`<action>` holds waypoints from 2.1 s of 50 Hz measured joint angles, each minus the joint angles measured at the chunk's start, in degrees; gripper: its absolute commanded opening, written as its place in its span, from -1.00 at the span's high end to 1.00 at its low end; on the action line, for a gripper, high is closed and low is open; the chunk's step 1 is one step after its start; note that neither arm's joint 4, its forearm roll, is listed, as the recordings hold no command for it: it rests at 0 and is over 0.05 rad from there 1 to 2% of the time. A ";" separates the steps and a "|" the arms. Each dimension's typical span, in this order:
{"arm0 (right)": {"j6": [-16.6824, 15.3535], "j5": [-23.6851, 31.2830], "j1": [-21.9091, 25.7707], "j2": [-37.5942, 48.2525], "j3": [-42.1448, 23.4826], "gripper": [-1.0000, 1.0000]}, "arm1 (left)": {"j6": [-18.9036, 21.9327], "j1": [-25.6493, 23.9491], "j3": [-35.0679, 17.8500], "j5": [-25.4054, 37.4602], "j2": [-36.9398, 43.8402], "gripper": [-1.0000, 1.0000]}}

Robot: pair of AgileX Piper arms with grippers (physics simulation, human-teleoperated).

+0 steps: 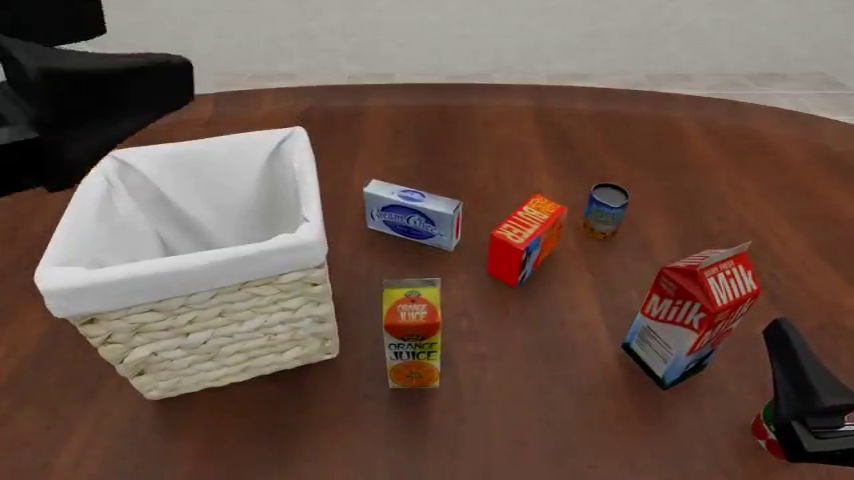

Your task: Pick up the orange juice, and put it in the basket.

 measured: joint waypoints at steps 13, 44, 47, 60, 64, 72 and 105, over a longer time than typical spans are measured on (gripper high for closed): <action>1.27 -0.41 0.92 -0.07 0.22 -1.00 | 12.11 -7.85 -13.53 14.72 18.50 -1.00; 4.48 -0.54 3.34 -0.03 0.57 -1.00 | 24.34 -14.73 -27.48 35.46 40.06 -1.00; 4.72 -0.58 3.39 -0.02 0.57 -1.00 | 24.95 -14.77 -26.96 35.93 40.79 -1.00; 5.19 -0.68 3.77 0.24 0.56 -1.00 | 27.29 -13.51 -26.64 36.89 42.94 -1.00; 5.19 -0.62 3.97 0.30 0.56 -1.00 | 28.65 -12.27 -27.16 36.97 43.55 -1.00; 5.16 -0.44 4.31 0.41 0.57 -1.00 | 32.09 -9.35 -26.73 35.14 44.65 -1.00; 5.18 -0.12 4.79 1.48 0.58 -1.00 | 36.87 -7.57 -17.46 25.79 47.45 -1.00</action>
